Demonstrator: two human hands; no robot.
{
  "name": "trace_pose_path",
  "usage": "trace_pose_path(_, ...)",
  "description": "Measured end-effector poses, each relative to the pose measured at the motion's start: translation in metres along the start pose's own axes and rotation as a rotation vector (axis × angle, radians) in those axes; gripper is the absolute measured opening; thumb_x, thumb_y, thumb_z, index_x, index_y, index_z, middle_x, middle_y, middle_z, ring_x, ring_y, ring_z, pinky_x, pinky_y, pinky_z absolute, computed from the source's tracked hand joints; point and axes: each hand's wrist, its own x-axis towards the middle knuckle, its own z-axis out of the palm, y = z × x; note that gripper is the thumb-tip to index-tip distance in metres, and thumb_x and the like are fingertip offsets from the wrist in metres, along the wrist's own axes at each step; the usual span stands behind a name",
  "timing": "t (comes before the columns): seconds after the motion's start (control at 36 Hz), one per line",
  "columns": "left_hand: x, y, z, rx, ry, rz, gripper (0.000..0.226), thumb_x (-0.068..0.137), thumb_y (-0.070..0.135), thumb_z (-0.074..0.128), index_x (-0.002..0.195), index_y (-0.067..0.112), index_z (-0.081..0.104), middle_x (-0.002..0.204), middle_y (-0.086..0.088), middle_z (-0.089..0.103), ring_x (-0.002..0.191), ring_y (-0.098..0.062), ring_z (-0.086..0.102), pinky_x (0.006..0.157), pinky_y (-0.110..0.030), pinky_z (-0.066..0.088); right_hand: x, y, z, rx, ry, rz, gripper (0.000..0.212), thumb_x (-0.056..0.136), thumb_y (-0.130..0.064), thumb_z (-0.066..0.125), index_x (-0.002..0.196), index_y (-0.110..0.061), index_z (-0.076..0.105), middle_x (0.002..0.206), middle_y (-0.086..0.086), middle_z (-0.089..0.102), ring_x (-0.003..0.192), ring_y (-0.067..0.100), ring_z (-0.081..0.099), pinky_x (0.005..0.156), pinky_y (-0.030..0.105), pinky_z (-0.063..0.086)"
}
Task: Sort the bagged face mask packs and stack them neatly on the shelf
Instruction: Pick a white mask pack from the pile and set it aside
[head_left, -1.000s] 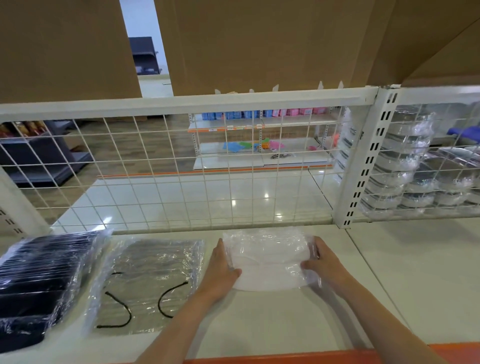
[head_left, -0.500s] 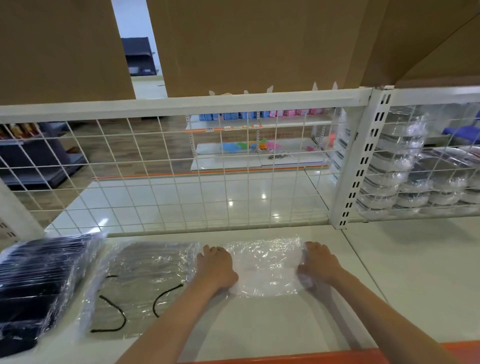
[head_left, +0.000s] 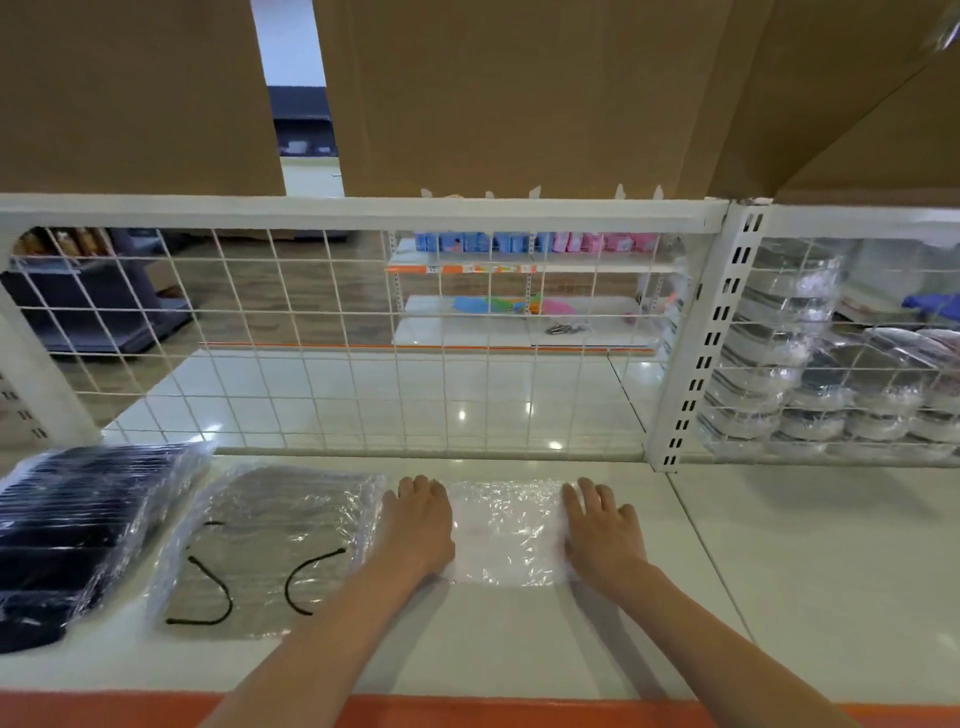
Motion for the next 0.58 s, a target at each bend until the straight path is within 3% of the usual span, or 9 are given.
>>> trace_pose_path(0.17,-0.019,-0.004,-0.006,-0.038,0.082,-0.011,0.054,0.091,0.033,0.047,0.137,0.011,0.032,0.134,-0.012,0.039,0.124,-0.029,0.037,0.099,-0.038,0.032,-0.006,0.001,-0.010,-0.024,0.009,-0.043,0.075,0.091,-0.026,0.050,0.149,-0.014,0.005,0.153,0.005,0.010,0.140,0.024,0.016,0.108,0.038,0.026)
trace_pose_path(0.36,-0.031,-0.013,-0.026,-0.075,0.135,-0.008,0.045,0.090,0.029,0.048,0.131,0.013,0.038,0.130,-0.009,0.043,0.121,-0.029,0.039,0.097,-0.038,0.031,-0.015,-0.009,-0.028,0.020,0.082,-0.073,0.057,0.093,-0.020,0.043,0.145,-0.016,0.021,0.149,0.006,0.023,0.136,0.025,0.025,0.105,0.037,0.028)
trace_pose_path(0.58,-0.052,-0.031,-0.038,-0.097,0.189,0.044,0.052,0.091,0.031,0.049,0.137,0.014,0.035,0.138,-0.010,0.040,0.128,-0.029,0.036,0.103,-0.040,0.029,-0.036,-0.031,-0.047,0.091,0.088,-0.076,0.050,0.095,-0.030,0.040,0.142,-0.015,0.027,0.146,0.007,0.029,0.133,0.024,0.030,0.104,0.037,0.030)
